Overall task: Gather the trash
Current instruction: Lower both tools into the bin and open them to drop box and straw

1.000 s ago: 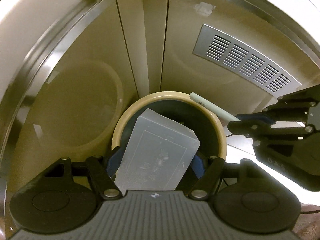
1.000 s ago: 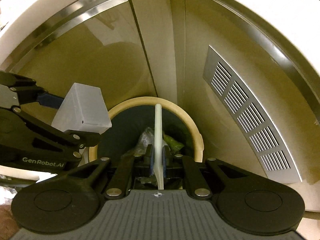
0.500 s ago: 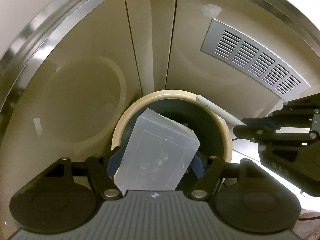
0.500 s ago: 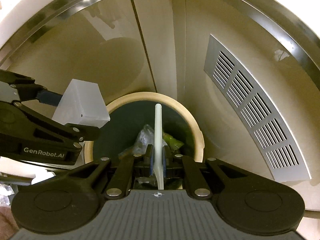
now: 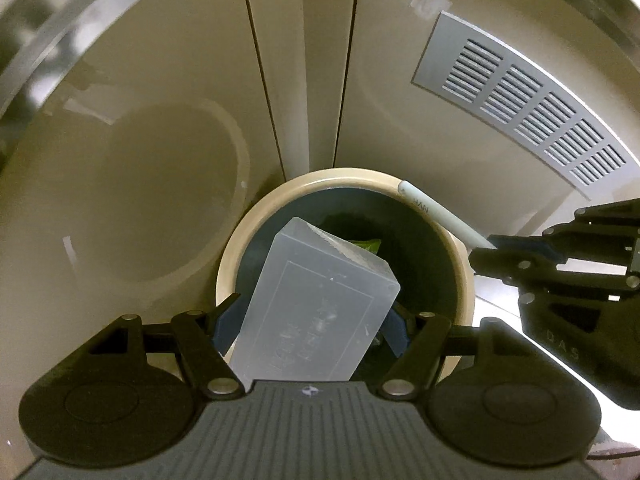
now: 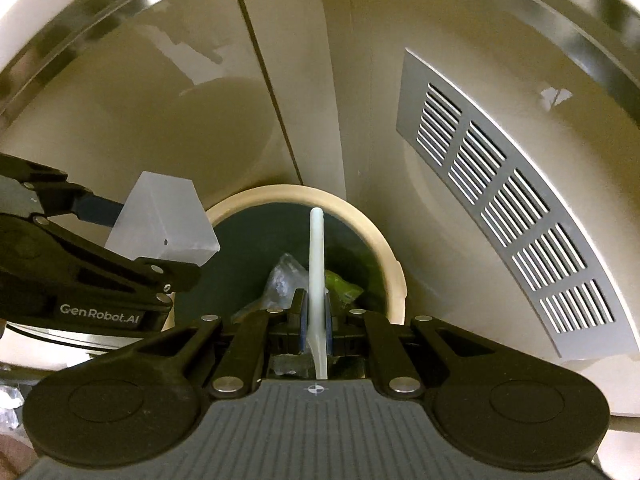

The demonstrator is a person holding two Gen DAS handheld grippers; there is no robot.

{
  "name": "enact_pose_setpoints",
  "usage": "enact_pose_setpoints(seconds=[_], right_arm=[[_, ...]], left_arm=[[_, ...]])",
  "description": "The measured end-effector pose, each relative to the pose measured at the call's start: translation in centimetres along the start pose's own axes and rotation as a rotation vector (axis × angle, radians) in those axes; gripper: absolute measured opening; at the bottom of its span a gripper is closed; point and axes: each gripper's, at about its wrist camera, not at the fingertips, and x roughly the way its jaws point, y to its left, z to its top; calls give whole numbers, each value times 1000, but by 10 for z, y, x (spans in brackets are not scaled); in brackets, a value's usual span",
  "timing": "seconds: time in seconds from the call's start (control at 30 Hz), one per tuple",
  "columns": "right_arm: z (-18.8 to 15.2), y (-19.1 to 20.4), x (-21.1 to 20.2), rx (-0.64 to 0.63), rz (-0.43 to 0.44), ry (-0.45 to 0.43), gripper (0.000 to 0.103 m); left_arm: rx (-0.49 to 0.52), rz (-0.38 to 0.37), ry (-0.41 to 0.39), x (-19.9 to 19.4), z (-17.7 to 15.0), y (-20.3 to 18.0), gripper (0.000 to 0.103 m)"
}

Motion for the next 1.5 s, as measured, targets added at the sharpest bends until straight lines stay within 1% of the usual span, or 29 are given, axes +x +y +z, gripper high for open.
enact_pose_setpoints(seconds=[0.53,0.93,0.97,1.0,1.03,1.07,1.1,1.13,1.17,1.2,1.23,1.27,1.3,1.37,1.47,1.5], right_arm=[[-6,-6,31,30,4,18,10],[-14,-4,47,36,-6,20,10],[-14,-4,47,36,-10,20,10],[-14,-4,47,38,-13,17,10],[-15,-5,47,46,-14,11,10],[-14,-6,47,56,-11,6,11],[-14,-7,47,66,1,4,14],[-14,-8,47,75,3,5,21],[-15,-9,47,84,-9,6,32],[-16,-10,46,93,-24,5,40],[-17,-11,46,104,-29,1,54],[-19,-12,43,114,-21,-4,64],[-21,-13,40,122,-16,-8,66],[-24,-11,30,120,-19,-20,75],[-28,-5,13,106,-34,-49,83],[-30,-2,7,102,-36,-61,84]], left_arm=[[-29,18,67,38,-5,-1,76],[-32,57,71,48,-7,-6,78],[-36,59,72,46,-7,-6,81],[-41,60,77,44,-7,-7,89],[-46,57,73,44,-8,-6,93],[-47,52,68,43,-9,-5,102],[-47,57,62,42,-10,-4,103],[-44,65,56,41,-10,-4,103],[-42,69,58,41,-11,-3,103],[-45,73,60,40,-12,-1,103],[-54,75,62,38,-13,0,103],[-67,78,61,35,-14,2,103],[-77,80,57,30,-15,2,103],[-87,85,37,19,-18,4,103],[-81,103,-1,1,-24,4,103],[-77,111,-15,-5,-27,4,103]])
